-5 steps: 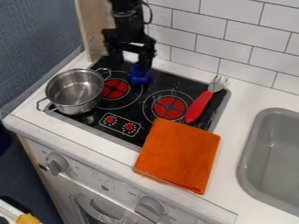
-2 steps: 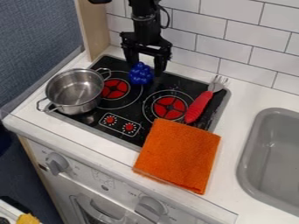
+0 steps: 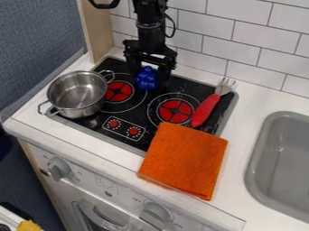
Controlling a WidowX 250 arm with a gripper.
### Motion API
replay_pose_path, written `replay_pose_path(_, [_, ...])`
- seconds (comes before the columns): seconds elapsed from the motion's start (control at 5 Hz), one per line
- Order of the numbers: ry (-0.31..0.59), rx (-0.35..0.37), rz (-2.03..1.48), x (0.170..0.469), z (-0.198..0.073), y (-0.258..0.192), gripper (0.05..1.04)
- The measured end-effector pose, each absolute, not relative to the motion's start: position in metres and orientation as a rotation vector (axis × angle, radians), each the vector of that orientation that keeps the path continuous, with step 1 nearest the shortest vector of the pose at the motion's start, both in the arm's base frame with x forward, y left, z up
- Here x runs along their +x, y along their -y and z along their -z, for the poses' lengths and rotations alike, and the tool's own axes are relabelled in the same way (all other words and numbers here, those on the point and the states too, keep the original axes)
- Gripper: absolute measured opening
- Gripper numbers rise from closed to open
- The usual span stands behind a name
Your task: Move the purple object to the left side of the orange cloth
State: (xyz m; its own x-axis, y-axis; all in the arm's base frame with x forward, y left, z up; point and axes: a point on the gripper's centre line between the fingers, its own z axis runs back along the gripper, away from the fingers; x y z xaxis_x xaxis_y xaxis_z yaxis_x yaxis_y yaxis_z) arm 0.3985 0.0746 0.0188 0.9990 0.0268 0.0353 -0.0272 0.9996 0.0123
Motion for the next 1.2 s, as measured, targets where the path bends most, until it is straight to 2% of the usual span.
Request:
replay_pose_path(0.2, [0.038,0.008,-0.019,0.399,-0.018,-0.074,0.786])
replay_pose_path(0.4, [0.049,-0.022,-0.009,0.4,-0.021,-0.07,0.786])
replay_pose_path(0.6, [0.186,-0.051,0.009,0.403,-0.074,-0.06,0.786])
replay_pose_path(0.8, [0.235,-0.066,0.129,0.378,-0.099,-0.031,0.786])
replay_pose_path(1.0, [0.225,-0.06,0.218,0.338,-0.102,-0.013,0.786])
replay_pose_path(1.2, [0.202,-0.048,0.349,0.293,-0.092,0.003,0.786])
